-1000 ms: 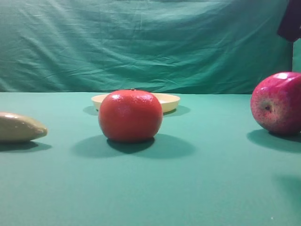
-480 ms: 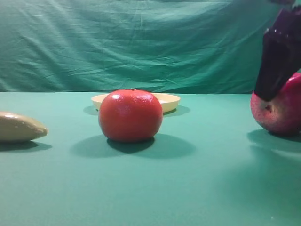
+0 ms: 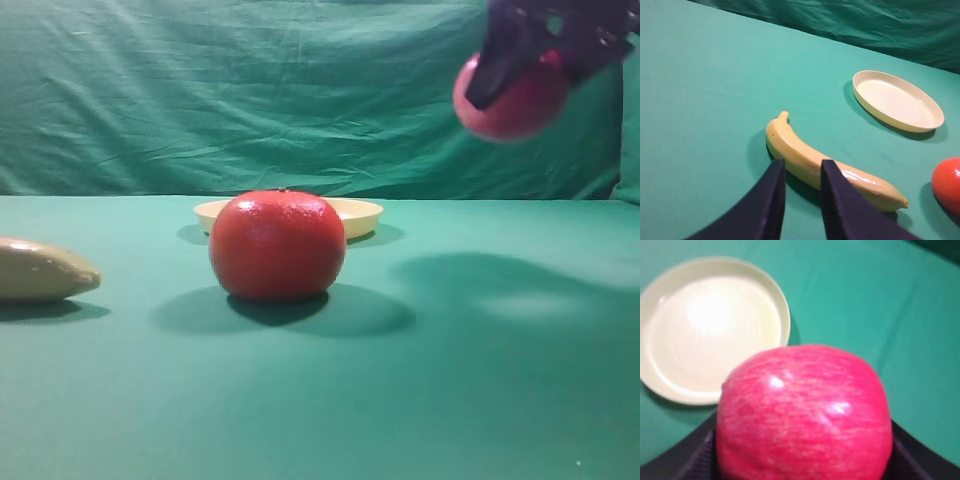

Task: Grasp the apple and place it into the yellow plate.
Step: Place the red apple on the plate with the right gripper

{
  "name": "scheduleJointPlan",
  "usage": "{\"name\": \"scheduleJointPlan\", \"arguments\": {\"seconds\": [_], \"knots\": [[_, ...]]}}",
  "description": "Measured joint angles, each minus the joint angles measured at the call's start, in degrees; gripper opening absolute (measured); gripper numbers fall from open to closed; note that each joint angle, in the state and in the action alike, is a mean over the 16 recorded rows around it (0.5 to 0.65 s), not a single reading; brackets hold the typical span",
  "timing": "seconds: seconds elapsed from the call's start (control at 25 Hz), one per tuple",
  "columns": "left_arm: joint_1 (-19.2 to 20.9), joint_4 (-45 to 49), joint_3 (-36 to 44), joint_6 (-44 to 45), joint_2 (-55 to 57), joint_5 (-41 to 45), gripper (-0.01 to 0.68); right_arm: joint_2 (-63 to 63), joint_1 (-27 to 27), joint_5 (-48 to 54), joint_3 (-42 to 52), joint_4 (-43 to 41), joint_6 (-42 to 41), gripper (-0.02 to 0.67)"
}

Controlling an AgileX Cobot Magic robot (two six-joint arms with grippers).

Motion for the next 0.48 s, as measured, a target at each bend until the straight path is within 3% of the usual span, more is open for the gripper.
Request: {"name": "scheduleJointPlan", "arguments": {"seconds": [0.32,0.48], "knots": [[0.0,0.0,0.0,0.0,0.0,0.0,0.157,13.5,4.1,2.6,-15.2,0.2,0.0,0.475],[0.0,0.0,0.0,0.0,0.0,0.0,0.157,17.5,4.9,4.3,-19.1,0.2,0.0,0.507]]}}
